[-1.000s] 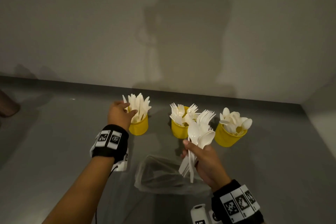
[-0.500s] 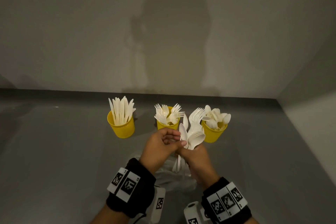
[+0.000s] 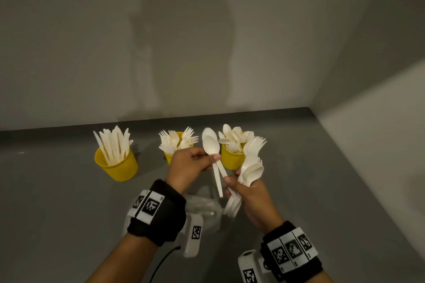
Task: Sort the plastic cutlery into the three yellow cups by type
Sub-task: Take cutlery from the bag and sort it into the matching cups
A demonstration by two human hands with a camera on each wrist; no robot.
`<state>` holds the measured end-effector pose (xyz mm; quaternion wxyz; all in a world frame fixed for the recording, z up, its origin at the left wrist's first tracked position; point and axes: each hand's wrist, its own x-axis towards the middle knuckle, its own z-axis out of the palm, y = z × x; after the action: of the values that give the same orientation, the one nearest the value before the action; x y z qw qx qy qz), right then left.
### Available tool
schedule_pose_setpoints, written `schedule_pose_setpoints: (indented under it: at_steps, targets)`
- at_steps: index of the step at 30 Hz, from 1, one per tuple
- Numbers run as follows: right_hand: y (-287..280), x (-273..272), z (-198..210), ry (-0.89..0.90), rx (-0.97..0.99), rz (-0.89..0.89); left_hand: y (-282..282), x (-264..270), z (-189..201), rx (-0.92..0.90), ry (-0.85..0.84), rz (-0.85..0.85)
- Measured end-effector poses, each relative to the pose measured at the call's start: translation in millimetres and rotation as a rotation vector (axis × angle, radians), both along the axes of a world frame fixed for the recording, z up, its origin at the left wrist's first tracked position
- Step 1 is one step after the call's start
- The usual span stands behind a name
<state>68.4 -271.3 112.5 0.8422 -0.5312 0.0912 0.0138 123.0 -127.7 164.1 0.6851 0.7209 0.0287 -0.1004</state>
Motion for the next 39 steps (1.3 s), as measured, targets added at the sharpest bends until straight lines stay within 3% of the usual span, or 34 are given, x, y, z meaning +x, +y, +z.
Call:
schedule_pose_setpoints:
  at_steps: [3, 7, 11, 19, 22, 26, 31, 33, 36, 39]
  targets:
    - [-28.9, -0.6, -4.7, 0.036, -0.008, -0.139, -19.2, 20.9, 10.3, -0.067, -0.059, 0.080]
    - [-65.1, -0.4, -9.2, 0.067, 0.001, -0.202, -52.3, 54.0, 14.5, -0.012, -0.206, 0.190]
    - [-89.9, 3.5, -12.9, 0.090, -0.036, -0.212, -90.4, 73.7, -4.7, 0.291, -0.314, 0.124]
    - [-110.7, 16.4, -14.9, 0.109, -0.072, -0.174, -123.2, 81.5, -40.6, 0.828, -0.347, -0.058]
    - [-112.0, 20.1, -15.2, 0.112, -0.069, -0.145, -125.3, 81.6, -39.8, 0.819, -0.311, -0.044]
    - [-113.6, 21.5, -18.7, 0.111, -0.062, -0.131, -123.8, 90.5, -30.9, 0.626, -0.272, 0.105]
    - [-114.5, 19.0, -21.4, 0.141, -0.095, -0.122, -121.8, 92.2, -24.8, 0.734, -0.398, 0.184]
    - [-114.3, 19.2, -20.7, 0.140, -0.089, -0.121, -121.5, 88.7, -28.1, 0.871, -0.407, 0.134]
    - [-112.8, 20.0, -19.4, 0.132, -0.072, -0.128, -116.7, 88.0, -41.6, 1.135, -0.379, -0.088]
    - [-110.1, 20.2, -17.5, 0.135, -0.103, -0.117, -108.3, 84.6, -40.2, 1.193, -0.349, -0.160]
